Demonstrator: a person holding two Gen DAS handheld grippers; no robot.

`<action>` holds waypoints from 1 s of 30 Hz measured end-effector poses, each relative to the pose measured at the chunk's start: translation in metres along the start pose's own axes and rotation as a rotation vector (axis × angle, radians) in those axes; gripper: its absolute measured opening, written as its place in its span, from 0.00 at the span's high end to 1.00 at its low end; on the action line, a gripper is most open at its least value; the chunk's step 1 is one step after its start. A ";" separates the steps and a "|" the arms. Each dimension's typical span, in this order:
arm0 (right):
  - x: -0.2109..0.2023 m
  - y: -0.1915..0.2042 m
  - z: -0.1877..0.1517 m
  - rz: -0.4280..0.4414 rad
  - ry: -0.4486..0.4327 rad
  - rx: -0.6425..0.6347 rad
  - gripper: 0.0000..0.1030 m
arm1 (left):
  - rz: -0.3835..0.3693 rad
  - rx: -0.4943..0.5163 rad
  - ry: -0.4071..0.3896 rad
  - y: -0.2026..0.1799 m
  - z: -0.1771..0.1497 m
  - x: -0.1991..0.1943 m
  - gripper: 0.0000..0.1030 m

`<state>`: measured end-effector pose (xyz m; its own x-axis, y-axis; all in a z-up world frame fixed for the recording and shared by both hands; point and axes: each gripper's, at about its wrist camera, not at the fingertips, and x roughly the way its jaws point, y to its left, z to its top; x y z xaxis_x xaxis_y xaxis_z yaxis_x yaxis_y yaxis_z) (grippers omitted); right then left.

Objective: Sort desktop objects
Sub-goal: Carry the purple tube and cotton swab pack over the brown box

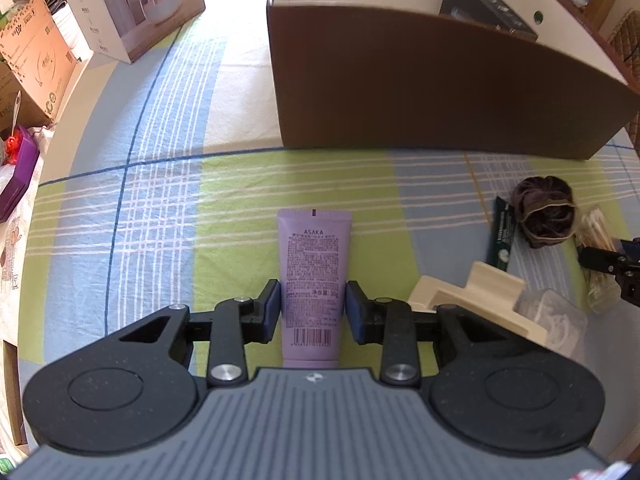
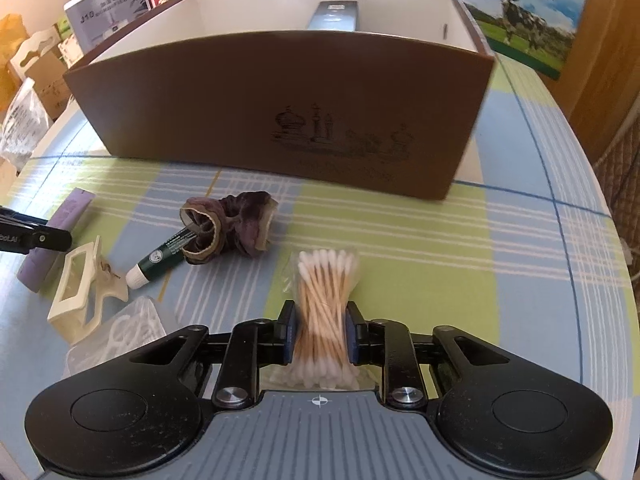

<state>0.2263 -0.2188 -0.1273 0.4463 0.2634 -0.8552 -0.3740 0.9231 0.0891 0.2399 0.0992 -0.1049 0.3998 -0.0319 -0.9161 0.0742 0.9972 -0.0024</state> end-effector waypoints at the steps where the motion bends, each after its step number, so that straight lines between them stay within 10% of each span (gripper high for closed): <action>1: -0.003 -0.002 0.000 0.000 -0.006 0.010 0.80 | -0.001 0.000 -0.010 0.000 0.000 -0.004 0.72; 30: -0.066 -0.020 0.109 0.094 -0.255 0.032 0.81 | -0.095 0.060 -0.277 -0.038 0.097 -0.084 0.72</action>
<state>0.2932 -0.2238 -0.0166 0.6025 0.4065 -0.6869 -0.3994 0.8986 0.1814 0.2923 0.0575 0.0111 0.6221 -0.1500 -0.7685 0.1735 0.9835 -0.0515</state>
